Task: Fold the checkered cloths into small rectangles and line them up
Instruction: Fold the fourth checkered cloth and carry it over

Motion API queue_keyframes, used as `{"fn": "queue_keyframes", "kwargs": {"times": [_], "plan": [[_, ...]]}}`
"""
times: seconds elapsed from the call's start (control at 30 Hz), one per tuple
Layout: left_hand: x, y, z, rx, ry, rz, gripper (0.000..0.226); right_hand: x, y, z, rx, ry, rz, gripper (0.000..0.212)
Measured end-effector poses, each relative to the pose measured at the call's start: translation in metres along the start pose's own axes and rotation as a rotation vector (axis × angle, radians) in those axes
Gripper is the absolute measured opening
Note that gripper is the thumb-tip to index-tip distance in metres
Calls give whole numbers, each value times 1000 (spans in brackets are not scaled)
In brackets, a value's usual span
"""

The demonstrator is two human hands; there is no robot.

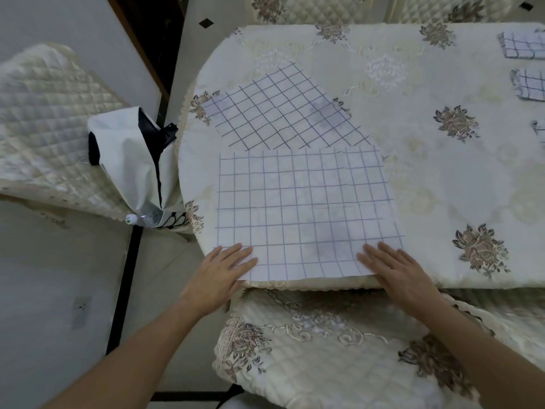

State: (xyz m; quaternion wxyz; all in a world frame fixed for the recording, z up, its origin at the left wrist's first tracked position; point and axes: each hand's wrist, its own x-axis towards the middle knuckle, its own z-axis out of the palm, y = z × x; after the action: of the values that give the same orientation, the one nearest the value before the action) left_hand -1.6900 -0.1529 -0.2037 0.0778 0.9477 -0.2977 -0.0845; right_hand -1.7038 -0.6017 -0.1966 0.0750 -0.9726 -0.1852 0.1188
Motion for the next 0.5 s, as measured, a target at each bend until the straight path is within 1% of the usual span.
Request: {"fn": "queue_keyframes", "kwargs": {"times": [0.07,0.1,0.23,0.33,0.4,0.5], "plan": [[-2,-3,-1,-15,-20,4,47,-3,1,1,-11,-23,21,48],[-2,-4,-1,-38,-40,-5,46,-4,0,0,-12,-32,29,49],[-5,-4,-4,-176,-68,-38,52,-17,-3,2,-12,-84,31,51],[-12,-6,-8,-302,-56,-25,60,-29,-9,-4,16,-76,11,56],[-17,-5,-11,-352,-45,-9,52,-36,-12,-8,40,-63,-2,57],[-25,-3,-18,-435,-43,-32,42,-52,-13,-12,107,-140,38,62]]}}
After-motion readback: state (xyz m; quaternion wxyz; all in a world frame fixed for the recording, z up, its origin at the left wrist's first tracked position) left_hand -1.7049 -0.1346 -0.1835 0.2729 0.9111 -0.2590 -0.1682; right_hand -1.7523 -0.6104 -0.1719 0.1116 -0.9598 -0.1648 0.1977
